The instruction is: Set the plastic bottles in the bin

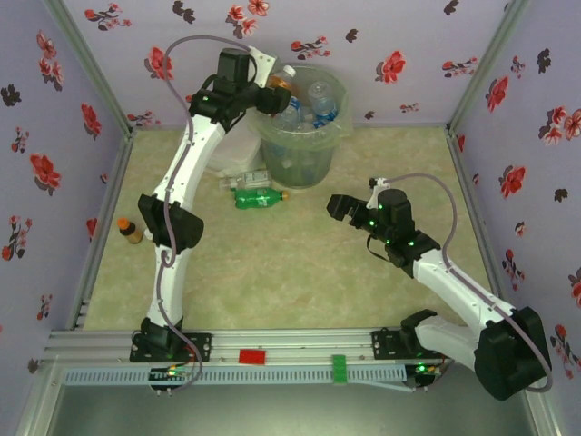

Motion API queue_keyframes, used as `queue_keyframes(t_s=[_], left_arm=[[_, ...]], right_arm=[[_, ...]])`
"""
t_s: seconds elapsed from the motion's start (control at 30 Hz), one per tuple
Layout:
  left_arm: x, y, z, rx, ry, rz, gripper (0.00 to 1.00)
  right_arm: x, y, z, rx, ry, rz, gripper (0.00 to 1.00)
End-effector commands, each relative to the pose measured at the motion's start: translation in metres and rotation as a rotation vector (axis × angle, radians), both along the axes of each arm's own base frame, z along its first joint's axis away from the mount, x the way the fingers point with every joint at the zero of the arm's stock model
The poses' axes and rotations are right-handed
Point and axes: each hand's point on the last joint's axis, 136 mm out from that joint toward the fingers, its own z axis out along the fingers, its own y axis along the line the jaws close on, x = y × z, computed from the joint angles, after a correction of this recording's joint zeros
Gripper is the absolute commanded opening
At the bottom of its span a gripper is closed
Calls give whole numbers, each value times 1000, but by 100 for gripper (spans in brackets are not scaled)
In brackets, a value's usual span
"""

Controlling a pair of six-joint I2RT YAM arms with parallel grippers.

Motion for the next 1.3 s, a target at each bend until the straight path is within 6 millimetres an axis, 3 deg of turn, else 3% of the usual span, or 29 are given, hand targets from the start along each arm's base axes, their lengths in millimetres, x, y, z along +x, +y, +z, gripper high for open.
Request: queue_keyframes(t_s=[0.0, 0.13, 0.3, 0.43, 0.57, 0.73, 0.9, 1.07, 1.27], left_arm=[[-6, -3, 32, -76, -52, -15, 92], [-18, 1, 57, -116, -82, -20, 100], [-42, 11, 72, -130, -107, -25, 100], [-65, 24, 66, -167, -110, -9, 100], [-94, 42, 43, -189, -112, 6, 100], [-116, 67, -13, -193, -36, 54, 100], [-128, 78, -92, -150, 91, 79, 100], [-137, 77, -160, -104, 224, 57, 100], [-131, 66, -209, -80, 330, 16, 99]], right_arm=[[-1, -3, 3, -19, -17, -10, 100], [1, -3, 3, -10, -17, -17, 100], [7, -5, -5, 16, 1, -58, 100], [13, -7, -17, 66, 29, -119, 100], [17, -6, -30, 74, 57, -149, 100], [20, -9, -34, 71, 68, -174, 100], [18, -6, -34, 88, 76, -163, 100], [15, -8, -41, 72, 102, -170, 100], [13, -6, -47, 75, 125, -171, 100]])
